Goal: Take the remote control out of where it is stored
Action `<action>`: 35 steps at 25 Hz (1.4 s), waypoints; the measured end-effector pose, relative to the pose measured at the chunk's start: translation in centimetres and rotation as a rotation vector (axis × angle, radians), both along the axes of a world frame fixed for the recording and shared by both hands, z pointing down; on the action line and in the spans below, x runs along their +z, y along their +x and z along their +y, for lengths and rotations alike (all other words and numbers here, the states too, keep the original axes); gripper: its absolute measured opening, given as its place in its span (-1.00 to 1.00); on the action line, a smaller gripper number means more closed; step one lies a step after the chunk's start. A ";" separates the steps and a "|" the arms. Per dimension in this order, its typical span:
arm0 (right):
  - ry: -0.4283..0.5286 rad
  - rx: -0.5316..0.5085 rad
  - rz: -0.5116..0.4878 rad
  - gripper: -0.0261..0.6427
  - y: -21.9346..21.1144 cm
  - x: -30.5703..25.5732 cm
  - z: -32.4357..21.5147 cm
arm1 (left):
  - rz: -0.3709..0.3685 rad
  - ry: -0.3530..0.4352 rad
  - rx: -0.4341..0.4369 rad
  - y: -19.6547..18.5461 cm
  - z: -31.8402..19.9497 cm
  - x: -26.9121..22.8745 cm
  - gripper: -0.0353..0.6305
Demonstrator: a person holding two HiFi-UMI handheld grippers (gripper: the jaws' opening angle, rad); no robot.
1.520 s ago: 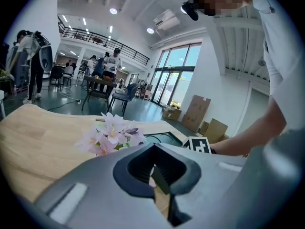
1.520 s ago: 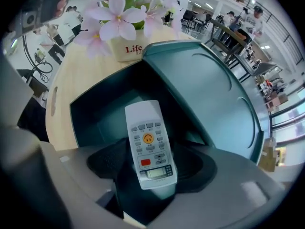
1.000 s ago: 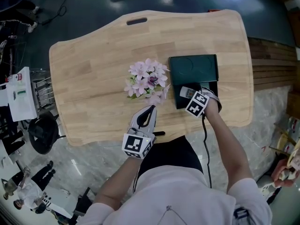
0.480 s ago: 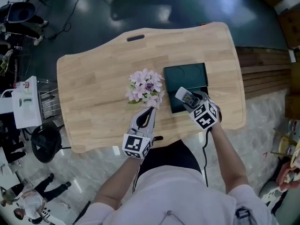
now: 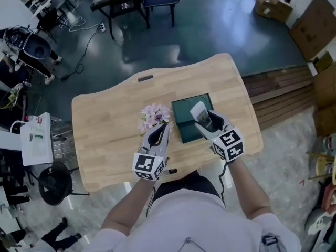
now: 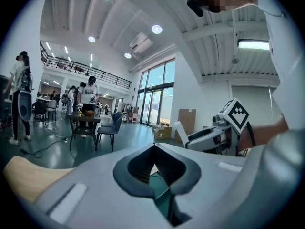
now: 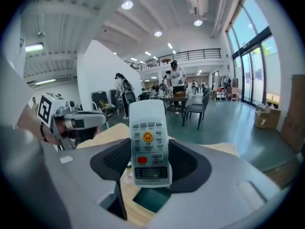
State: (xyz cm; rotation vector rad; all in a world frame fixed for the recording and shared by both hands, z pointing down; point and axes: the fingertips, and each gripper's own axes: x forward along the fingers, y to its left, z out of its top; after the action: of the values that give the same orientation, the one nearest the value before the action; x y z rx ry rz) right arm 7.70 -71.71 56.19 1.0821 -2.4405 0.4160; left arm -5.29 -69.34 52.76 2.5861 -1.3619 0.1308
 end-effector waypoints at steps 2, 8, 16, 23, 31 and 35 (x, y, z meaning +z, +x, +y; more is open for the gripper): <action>0.043 0.039 -0.056 -0.10 0.7 -2.3 0.8 | 0.004 0.024 0.005 0.4 0.3 -1.7 -0.89; 0.162 0.110 -0.179 -0.10 2.0 -8.0 3.2 | 0.027 0.084 0.013 1.5 1.7 -6.2 -0.89; 0.246 0.182 -0.244 -0.10 3.2 -11.5 4.3 | 0.042 0.162 0.024 2.5 3.0 -10.3 -0.89; 0.252 0.184 -0.237 -0.10 2.9 -12.2 4.5 | 0.045 0.175 0.011 2.1 3.7 -11.2 -0.89; 0.266 0.164 -0.232 -0.10 1.7 -12.7 4.3 | 0.039 0.172 -0.008 0.9 3.7 -11.2 -0.89; 0.267 0.165 -0.230 -0.10 1.8 -12.8 4.2 | 0.056 0.166 -0.018 0.7 3.8 -11.4 -0.89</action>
State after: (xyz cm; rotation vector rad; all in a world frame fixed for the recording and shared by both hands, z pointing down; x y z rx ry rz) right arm 9.47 -67.48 43.39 1.4240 -2.6743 0.2828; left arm -4.56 -65.58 41.35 2.6878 -1.4316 -0.0606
